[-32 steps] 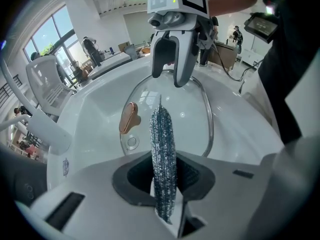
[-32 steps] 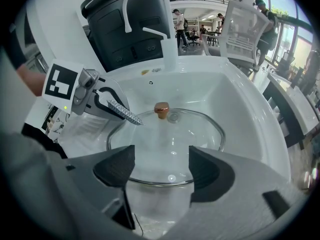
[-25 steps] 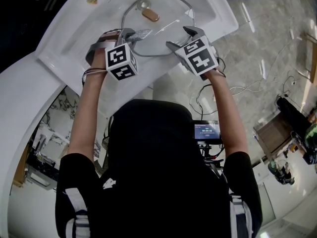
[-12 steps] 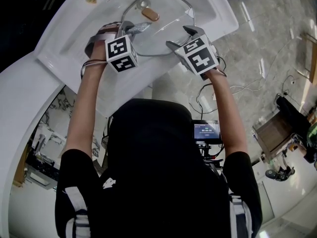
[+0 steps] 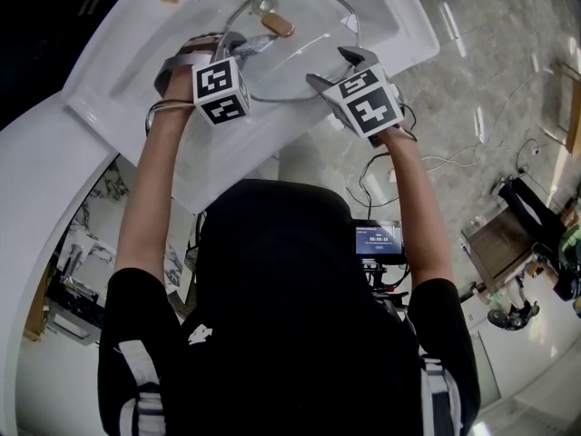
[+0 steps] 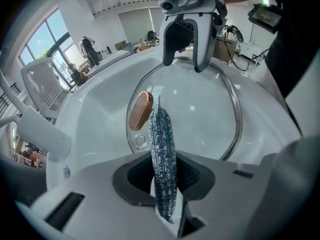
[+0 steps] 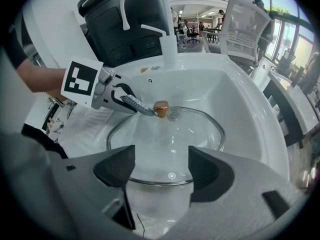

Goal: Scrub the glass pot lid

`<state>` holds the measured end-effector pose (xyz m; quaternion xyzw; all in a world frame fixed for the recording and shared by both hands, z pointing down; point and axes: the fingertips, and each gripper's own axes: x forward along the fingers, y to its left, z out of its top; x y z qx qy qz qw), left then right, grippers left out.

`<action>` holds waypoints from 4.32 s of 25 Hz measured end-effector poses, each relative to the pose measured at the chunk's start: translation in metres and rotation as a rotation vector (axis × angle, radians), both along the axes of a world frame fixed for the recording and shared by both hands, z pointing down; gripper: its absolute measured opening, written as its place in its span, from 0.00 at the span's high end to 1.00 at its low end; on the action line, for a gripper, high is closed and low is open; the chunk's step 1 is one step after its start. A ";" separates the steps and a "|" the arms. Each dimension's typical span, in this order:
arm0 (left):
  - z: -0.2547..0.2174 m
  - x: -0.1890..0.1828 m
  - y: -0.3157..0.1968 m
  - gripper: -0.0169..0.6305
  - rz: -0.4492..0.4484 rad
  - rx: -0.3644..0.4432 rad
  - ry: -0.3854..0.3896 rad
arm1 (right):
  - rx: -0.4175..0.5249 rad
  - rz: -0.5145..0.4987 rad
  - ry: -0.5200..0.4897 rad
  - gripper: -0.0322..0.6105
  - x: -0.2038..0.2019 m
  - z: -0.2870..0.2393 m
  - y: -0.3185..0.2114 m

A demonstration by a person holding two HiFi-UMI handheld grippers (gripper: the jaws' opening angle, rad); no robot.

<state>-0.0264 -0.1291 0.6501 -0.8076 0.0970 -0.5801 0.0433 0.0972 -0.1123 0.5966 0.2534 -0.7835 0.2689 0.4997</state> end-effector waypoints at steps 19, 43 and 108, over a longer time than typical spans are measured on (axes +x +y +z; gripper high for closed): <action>-0.013 0.001 0.030 0.86 -0.020 -0.035 0.020 | -0.013 0.000 0.010 0.45 0.000 0.001 -0.001; -0.033 0.008 0.091 0.86 0.057 -0.082 0.014 | -0.019 0.003 0.016 0.45 -0.001 0.001 -0.001; 0.003 -0.002 0.007 0.86 -0.012 -0.007 -0.080 | -0.030 0.009 0.025 0.47 0.001 0.001 -0.002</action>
